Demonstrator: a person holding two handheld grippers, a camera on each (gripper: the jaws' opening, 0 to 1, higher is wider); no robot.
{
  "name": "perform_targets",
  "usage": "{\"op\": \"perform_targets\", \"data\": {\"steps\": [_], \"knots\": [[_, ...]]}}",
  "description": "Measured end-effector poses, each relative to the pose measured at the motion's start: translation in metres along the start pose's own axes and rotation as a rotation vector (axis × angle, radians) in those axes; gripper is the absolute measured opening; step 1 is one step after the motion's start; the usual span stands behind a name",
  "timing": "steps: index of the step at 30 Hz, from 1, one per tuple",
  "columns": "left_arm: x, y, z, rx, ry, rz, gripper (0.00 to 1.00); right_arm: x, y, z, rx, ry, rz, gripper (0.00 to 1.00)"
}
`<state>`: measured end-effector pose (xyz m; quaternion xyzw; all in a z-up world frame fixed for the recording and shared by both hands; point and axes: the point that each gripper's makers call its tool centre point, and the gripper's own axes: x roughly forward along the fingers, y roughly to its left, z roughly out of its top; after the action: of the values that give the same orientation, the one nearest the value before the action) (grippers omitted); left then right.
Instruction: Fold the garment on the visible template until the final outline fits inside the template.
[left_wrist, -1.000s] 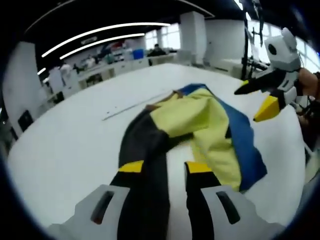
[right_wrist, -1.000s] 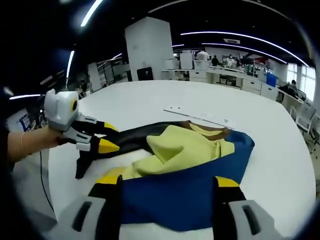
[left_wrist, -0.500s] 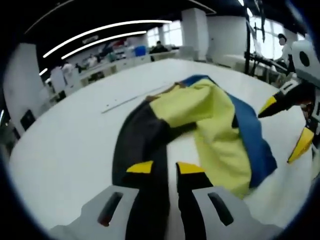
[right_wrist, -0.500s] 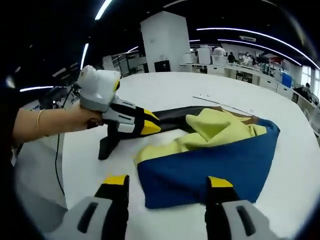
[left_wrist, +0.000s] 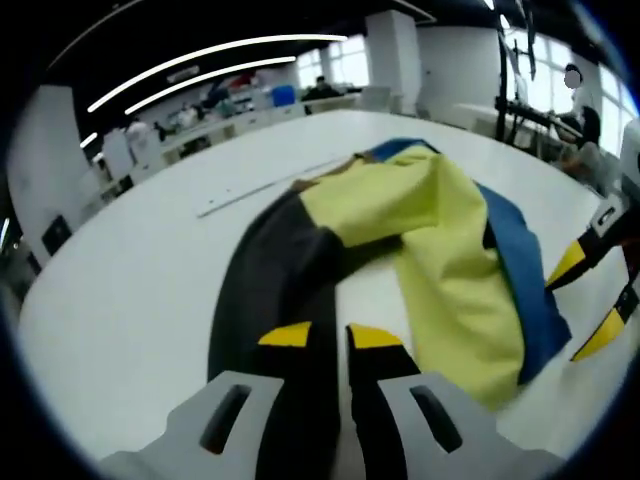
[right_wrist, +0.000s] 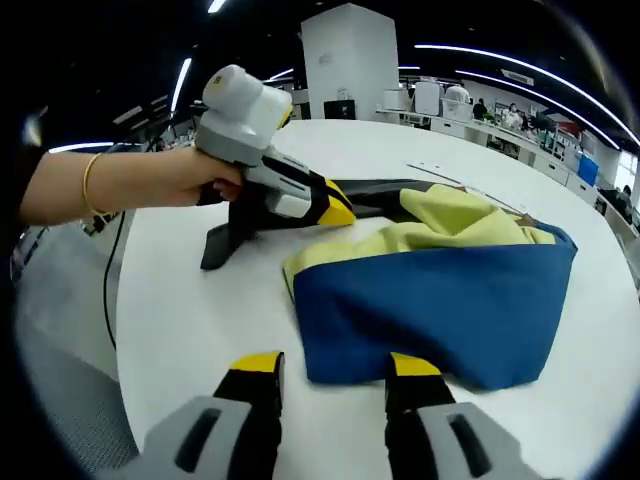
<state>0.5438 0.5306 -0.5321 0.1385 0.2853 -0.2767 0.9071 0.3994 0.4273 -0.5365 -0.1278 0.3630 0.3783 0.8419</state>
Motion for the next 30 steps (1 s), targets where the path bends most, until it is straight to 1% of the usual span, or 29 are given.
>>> {"op": "perform_targets", "data": {"steps": [2, 5, 9, 14, 15, 17, 20, 22, 23, 24, 25, 30], "knots": [[0.002, -0.001, 0.001, -0.009, 0.004, -0.002, 0.08, 0.001, -0.001, -0.001, -0.009, -0.001, -0.006, 0.31], [0.005, 0.001, 0.003, -0.005, 0.008, 0.004, 0.08, 0.002, -0.004, -0.002, -0.051, 0.005, -0.022, 0.24], [0.005, 0.002, 0.002, -0.003, 0.006, 0.021, 0.06, 0.003, -0.003, -0.001, -0.05, 0.001, -0.019, 0.19], [0.005, 0.004, 0.002, -0.025, -0.001, 0.034, 0.05, 0.002, 0.001, -0.003, -0.055, 0.009, -0.009, 0.11], [0.004, 0.003, 0.002, -0.023, -0.003, 0.034, 0.05, 0.002, 0.001, -0.003, -0.056, 0.009, -0.008, 0.09], [0.004, 0.003, 0.001, -0.009, 0.0, 0.044, 0.0, 0.002, 0.003, -0.004, -0.054, 0.008, -0.002, 0.05], [0.004, 0.004, 0.001, -0.002, -0.002, 0.047, 0.0, 0.001, 0.004, -0.002, -0.058, 0.001, 0.004, 0.0], [0.003, 0.004, 0.001, 0.014, 0.009, 0.047, 0.0, -0.001, 0.004, -0.001, -0.059, 0.001, 0.005, 0.0], [0.002, 0.005, 0.001, 0.043, 0.016, 0.055, 0.0, -0.002, 0.004, -0.001, -0.061, -0.001, 0.006, 0.0], [0.001, 0.005, 0.004, 0.087, 0.006, 0.055, 0.0, -0.003, 0.004, 0.0, -0.063, -0.004, 0.006, 0.0], [-0.001, 0.005, 0.007, 0.108, -0.006, 0.064, 0.0, -0.006, 0.003, 0.002, -0.065, -0.011, 0.004, 0.0], [-0.005, 0.009, 0.01, 0.086, -0.012, 0.071, 0.0, -0.019, -0.002, 0.009, -0.049, -0.037, 0.003, 0.0]]}}
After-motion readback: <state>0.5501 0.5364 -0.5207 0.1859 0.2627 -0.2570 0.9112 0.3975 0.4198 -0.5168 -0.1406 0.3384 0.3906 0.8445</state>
